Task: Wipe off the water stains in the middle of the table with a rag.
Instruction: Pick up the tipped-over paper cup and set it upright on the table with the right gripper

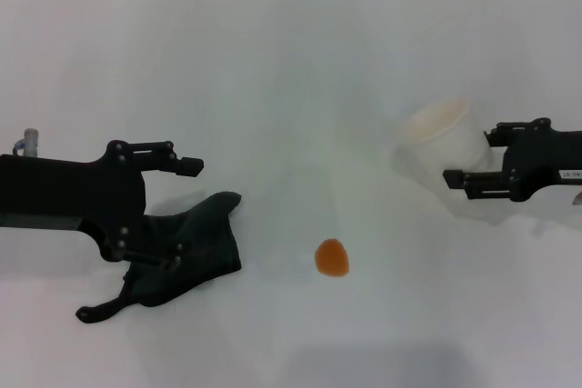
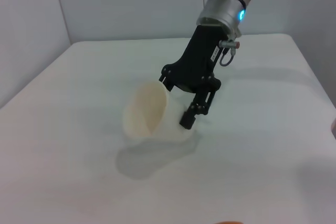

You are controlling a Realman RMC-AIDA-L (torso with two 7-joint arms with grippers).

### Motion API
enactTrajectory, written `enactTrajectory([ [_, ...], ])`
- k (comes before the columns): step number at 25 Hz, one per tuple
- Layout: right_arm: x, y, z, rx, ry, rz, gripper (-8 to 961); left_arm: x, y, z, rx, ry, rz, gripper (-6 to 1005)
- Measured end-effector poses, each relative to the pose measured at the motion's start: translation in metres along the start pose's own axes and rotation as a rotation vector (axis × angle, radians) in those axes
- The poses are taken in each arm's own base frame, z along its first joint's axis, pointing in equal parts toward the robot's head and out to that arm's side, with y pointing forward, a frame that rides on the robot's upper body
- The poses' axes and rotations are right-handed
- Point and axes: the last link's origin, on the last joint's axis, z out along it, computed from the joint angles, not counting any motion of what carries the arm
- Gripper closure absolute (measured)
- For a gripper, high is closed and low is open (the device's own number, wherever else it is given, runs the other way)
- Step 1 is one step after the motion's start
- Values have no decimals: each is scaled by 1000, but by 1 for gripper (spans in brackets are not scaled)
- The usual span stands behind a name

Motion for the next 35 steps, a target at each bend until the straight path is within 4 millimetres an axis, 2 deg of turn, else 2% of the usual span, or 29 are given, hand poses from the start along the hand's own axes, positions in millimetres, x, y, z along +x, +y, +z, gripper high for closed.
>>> enactTrajectory([
  [7,26,-11,-9,50,-75,48,251,-1,1,0,1,0,-6,135],
  [14,49,-17,-8,115,-98,59,251,0,1,0,2,5,-6,136],
  [35,65,-11,-7,126,-133,19,251,-1,1,0,1,2,-11,139],
])
